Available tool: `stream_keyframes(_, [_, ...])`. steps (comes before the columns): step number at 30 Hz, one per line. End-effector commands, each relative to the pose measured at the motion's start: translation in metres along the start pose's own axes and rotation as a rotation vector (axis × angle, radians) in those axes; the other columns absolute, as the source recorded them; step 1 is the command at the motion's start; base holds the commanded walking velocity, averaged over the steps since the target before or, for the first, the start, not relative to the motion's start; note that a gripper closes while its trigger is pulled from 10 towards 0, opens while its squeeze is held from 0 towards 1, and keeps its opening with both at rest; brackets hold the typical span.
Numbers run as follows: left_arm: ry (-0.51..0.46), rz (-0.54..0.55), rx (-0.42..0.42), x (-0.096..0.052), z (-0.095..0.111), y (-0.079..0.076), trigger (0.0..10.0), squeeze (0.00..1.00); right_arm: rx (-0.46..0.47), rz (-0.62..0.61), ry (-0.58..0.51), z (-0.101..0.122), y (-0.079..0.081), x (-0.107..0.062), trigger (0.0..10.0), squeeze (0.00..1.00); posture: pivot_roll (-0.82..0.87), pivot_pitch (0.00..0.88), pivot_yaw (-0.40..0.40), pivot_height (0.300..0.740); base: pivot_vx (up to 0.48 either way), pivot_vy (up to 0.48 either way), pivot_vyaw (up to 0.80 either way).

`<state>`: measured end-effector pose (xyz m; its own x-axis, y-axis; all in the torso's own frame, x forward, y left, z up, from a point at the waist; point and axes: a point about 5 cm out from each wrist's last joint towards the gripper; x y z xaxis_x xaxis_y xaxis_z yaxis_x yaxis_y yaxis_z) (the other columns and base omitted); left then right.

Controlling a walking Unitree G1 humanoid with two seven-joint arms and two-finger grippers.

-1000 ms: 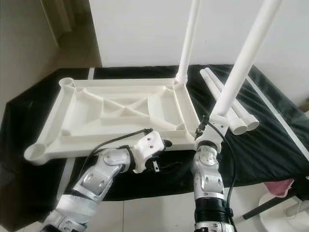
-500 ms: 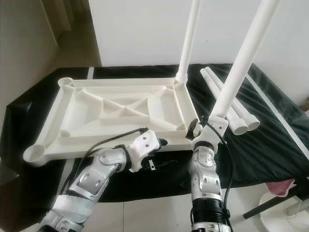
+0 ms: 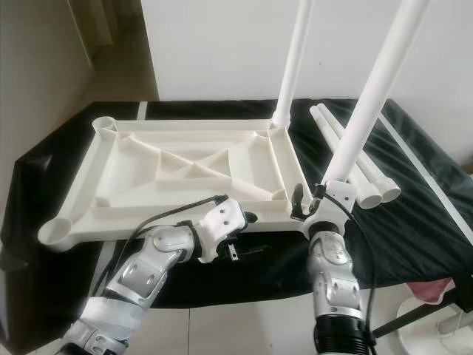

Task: Building children table

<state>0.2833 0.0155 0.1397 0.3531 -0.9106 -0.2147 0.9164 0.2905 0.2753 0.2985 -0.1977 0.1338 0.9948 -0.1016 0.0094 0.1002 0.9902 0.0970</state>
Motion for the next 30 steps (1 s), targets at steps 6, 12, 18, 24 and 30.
stream_keyframes(6, [0.013,0.044,0.018,0.001,-0.002,-0.001,10.0,0.00,-0.080,0.158,0.060,-0.010,-0.005,-0.005,10.0,0.00,0.03,0.000,-0.006,0.740,0.000,0.000,0.00])
stream_keyframes(12, [0.011,0.035,0.020,0.002,-0.001,-0.002,10.0,0.00,-0.203,0.340,0.079,-0.007,-0.018,-0.004,10.0,0.00,0.03,0.000,-0.001,0.740,0.000,0.000,0.00])
stream_keyframes(18, [0.013,0.034,0.021,0.002,-0.001,-0.002,10.0,0.00,-0.262,0.419,0.095,-0.007,-0.029,0.001,10.0,0.00,0.03,0.000,0.000,0.740,0.000,0.000,0.00])
stream_keyframes(24, [0.011,0.031,0.028,0.003,0.000,-0.002,10.0,0.00,-0.275,0.487,0.109,-0.005,-0.034,0.010,10.0,0.00,0.03,0.000,0.007,0.740,0.000,0.000,0.00])
stream_keyframes(30, [0.012,0.031,0.032,0.002,0.000,-0.001,10.0,0.00,-0.278,0.498,0.090,-0.001,-0.034,0.016,9.1,0.00,0.03,0.000,0.011,0.740,0.000,0.000,0.00])
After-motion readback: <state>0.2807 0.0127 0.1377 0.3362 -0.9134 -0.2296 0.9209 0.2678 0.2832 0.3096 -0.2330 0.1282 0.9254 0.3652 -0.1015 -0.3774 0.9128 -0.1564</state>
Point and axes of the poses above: a point about 5 cm out from each wrist's last joint towards the gripper, its own x axis pointing out of the wrist towards the gripper, its own z axis along the axis of the wrist's last joint, y = z × x, and after that the axes turned 1 degree about x, right-handed
